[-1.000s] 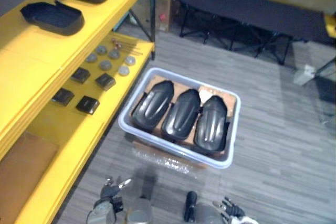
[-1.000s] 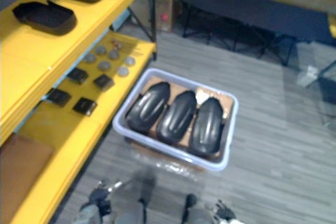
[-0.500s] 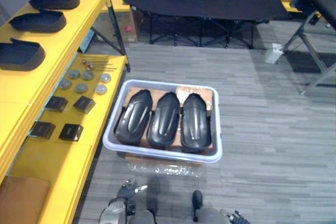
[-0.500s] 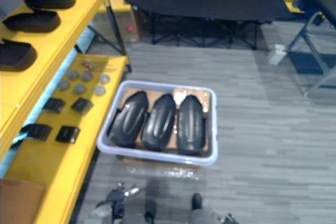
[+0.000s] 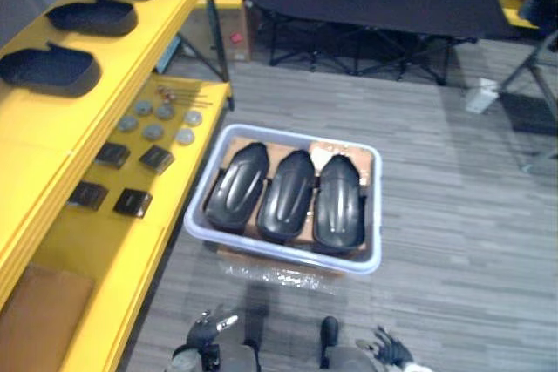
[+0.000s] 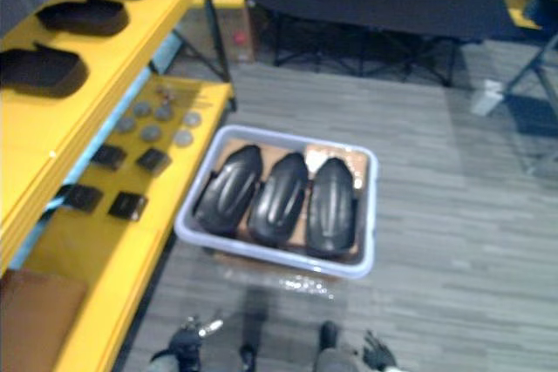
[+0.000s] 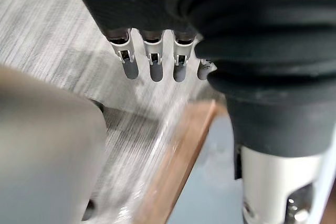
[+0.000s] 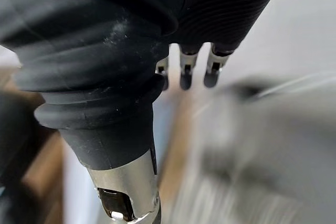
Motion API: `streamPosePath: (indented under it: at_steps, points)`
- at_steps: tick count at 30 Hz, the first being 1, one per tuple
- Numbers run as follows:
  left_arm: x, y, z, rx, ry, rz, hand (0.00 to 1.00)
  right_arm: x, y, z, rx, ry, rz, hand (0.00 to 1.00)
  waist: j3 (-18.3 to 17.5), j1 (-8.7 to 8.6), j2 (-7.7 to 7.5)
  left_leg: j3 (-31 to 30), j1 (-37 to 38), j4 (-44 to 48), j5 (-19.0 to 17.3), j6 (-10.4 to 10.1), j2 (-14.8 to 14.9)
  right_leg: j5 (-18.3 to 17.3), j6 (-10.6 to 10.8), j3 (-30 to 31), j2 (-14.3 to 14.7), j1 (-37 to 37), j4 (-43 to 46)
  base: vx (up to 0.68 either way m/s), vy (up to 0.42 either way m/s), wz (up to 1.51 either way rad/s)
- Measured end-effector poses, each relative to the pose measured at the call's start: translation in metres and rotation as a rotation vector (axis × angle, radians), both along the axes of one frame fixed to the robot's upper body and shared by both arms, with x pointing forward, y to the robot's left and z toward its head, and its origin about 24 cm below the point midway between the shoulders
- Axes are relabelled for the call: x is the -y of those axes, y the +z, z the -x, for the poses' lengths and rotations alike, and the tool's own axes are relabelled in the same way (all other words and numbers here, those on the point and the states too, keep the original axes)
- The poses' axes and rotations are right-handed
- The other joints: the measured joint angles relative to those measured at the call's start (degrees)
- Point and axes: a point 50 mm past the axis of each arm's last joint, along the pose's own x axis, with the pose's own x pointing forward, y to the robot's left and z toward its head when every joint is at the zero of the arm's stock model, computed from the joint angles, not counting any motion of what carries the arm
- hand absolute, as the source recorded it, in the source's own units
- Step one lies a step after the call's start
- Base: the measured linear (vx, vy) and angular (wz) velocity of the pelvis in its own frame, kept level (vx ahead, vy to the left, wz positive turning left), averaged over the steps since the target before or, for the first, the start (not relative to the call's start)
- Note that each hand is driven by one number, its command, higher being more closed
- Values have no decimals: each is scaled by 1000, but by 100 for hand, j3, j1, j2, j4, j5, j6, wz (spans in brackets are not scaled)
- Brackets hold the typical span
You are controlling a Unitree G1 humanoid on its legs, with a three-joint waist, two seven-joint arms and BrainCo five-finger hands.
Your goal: Walk over and take plastic housings, then place them on the shelf
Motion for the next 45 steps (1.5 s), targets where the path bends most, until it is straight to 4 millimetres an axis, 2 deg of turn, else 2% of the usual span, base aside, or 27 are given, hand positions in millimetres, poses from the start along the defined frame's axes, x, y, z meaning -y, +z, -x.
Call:
streamPosePath:
  at_steps: [1,2,3,4,5,6,8,9,10,11,12,13,14,15,16,18,19,20,22,23,25,28,32,35,36,39,45]
  points:
    - [-10,1,2,-10,9,-21,0,-33,39,-25,196,238,-28,0,67,124,-103,-78,-34,138,-31,-9,7,2,-3,-93,7,71,-2,-107,6,34]
    - [-18,-1,8,-38,24,-32,0,-62,79,-44,364,395,-80,0,66,295,-188,-124,-90,194,-43,-9,16,8,-12,-120,16,85,-7,-101,7,26]
    - [-22,-2,12,-56,38,-37,0,-75,100,-50,438,458,-114,0,74,378,-224,-138,-122,228,-61,-11,22,19,-27,-138,24,87,-16,-97,14,15]
    - [-29,-4,18,-81,52,-54,0,-93,137,-57,549,533,-192,0,103,502,-280,-142,-128,262,-73,-7,27,44,-50,-156,35,124,-51,-57,11,15]
    - [-32,-6,28,-114,40,-71,0,-101,166,-61,610,555,-278,0,107,535,-295,-173,-135,329,-119,4,28,49,-52,-211,40,187,-71,-47,19,13]
    - [-34,-7,34,-128,36,-78,0,-103,180,-64,634,550,-320,0,107,533,-296,-180,-124,356,-138,8,28,49,-52,-222,43,224,-73,-22,29,8]
    - [-30,-9,43,-147,33,-63,0,-87,220,-74,731,403,-465,0,109,508,-292,-125,-123,415,-198,26,28,48,-54,-187,43,256,-67,-26,46,-10]
    - [-29,-10,44,-149,33,-56,0,-79,228,-78,764,342,-482,0,109,492,-293,-104,-125,426,-205,32,28,47,-55,-166,43,250,-67,-22,44,-17]
    - [-25,-10,42,-144,29,-45,0,-57,243,-88,828,197,-497,0,110,448,-290,-61,-104,427,-210,35,26,47,-56,-99,47,248,-67,-9,31,-14]
    - [-23,-11,41,-139,26,-40,0,-45,249,-92,860,122,-500,0,116,413,-279,-37,-93,425,-210,36,26,47,-56,-82,50,245,-67,-7,29,-25]
    - [-20,-10,39,-129,9,-40,0,-4,265,-101,940,-123,-502,0,121,326,-269,47,-65,413,-210,36,36,50,-58,-14,62,211,-68,-1,13,-21]
    - [-20,-10,39,-128,1,-43,0,4,267,-102,951,-173,-502,0,123,310,-265,63,-57,410,-210,36,38,53,-59,7,64,202,-68,11,20,-29]
    - [-20,-10,39,-126,-13,-44,0,33,271,-104,987,-347,-502,0,123,241,-255,135,-7,383,-208,34,43,61,-61,84,72,157,-64,29,13,-31]
    - [-19,-10,39,-122,-18,-41,0,62,272,-102,1013,-517,-479,0,160,186,-180,237,21,373,-208,34,48,78,-56,179,88,130,-66,35,20,-34]
    - [-17,-10,38,-118,-24,-39,0,75,271,-101,1022,-598,-453,0,188,152,-135,280,34,386,-208,34,48,85,-55,236,90,122,-66,22,20,-34]
    - [-11,-9,36,-100,-51,-33,0,118,252,-93,993,-868,-266,0,256,-31,50,390,1,398,-209,36,46,109,-51,353,85,18,-65,15,27,-27]
    - [-11,-9,35,-96,-51,-34,0,127,245,-92,968,-922,-220,0,275,-84,83,403,-5,405,-210,36,47,115,-55,388,84,-3,-65,7,23,-29]
    - [-9,-9,34,-89,-57,-34,0,140,232,-91,916,-1012,-154,0,342,-173,177,457,-25,430,-222,37,63,138,-84,433,85,-49,-63,-11,24,-24]
    - [-7,-7,30,-58,-35,-20,0,156,221,-90,863,-1126,-108,0,497,-274,290,528,-154,515,-262,50,97,178,-92,527,110,-182,-64,-58,19,-27]
    - [-6,-5,21,-27,-22,-9,0,168,217,-88,842,-1185,-69,0,645,-275,376,527,-261,564,-306,50,125,223,-101,546,138,-274,-71,-77,1,-18]
    - [-5,-1,8,11,5,-5,0,183,211,-90,792,-1243,-6,0,883,-278,423,499,-431,650,-306,50,133,261,-111,539,148,-411,-70,-106,-13,-2]
    - [-2,2,-4,39,12,10,0,194,213,-102,729,-1293,44,0,1001,-276,443,420,-930,848,-305,52,130,352,-138,520,154,-794,-80,-130,-14,7]
    - [1,6,-19,76,16,31,0,209,224,-116,681,-1322,114,0,1112,-254,569,206,-1392,1139,-301,72,73,412,-129,365,147,-1063,21,-75,2,22]
    - [4,8,-28,92,8,36,0,208,230,-124,670,-1310,129,0,1154,-178,631,179,-1566,1241,-303,84,60,400,-132,355,124,-1243,155,-51,37,7]
    - [9,10,-37,112,-6,46,0,212,234,-126,669,-1307,156,0,1233,-104,734,135,-1650,1348,-316,108,56,354,-136,341,102,-1327,288,-50,46,7]
    - [18,13,-46,136,-32,61,0,215,237,-128,670,-1308,162,0,1290,-89,840,27,-1867,1461,-316,130,-10,236,-130,265,27,-1583,593,-69,48,14]
    - [20,16,-52,166,-12,77,0,206,247,-131,758,-1263,149,0,1341,-90,877,34,-2148,1653,-326,166,2,84,-151,287,-47,-1986,1046,-63,26,2]
